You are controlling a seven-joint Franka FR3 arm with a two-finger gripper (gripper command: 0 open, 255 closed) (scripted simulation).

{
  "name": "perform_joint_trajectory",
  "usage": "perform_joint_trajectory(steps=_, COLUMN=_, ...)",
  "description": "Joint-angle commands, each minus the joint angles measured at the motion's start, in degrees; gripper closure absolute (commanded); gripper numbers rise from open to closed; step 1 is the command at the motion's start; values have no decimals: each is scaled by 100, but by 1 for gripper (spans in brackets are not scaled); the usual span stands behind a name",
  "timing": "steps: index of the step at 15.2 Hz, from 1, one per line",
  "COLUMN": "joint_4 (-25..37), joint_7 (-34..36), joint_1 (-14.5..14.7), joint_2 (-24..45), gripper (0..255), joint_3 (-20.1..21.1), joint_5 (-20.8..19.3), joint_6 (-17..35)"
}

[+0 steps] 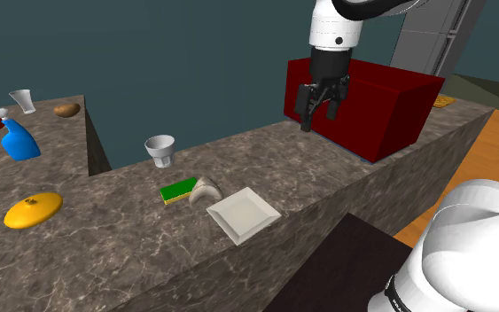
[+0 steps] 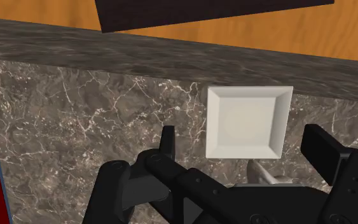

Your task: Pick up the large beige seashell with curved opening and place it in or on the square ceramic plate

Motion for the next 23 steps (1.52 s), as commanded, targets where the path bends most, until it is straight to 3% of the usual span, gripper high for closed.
perform_joint_trajectory(steps=1, joint_4=0, joint_7=0, joint_1=0, joint_2=0, gripper=0, joint_3=0, joint_5=0, joint_6=0)
perform_joint_trajectory(steps=12, joint_4=911, joint_7=-911, joint_1=413, joint_2=2554, gripper=0, joint_3=-17, joint_5=-144, joint_6=1255)
perform_joint_trajectory(steps=23, joint_4=2515, joint_7=-1665, joint_1=702, joint_2=5067, gripper=0, joint_3=198, joint_5=-317, joint_6=1790)
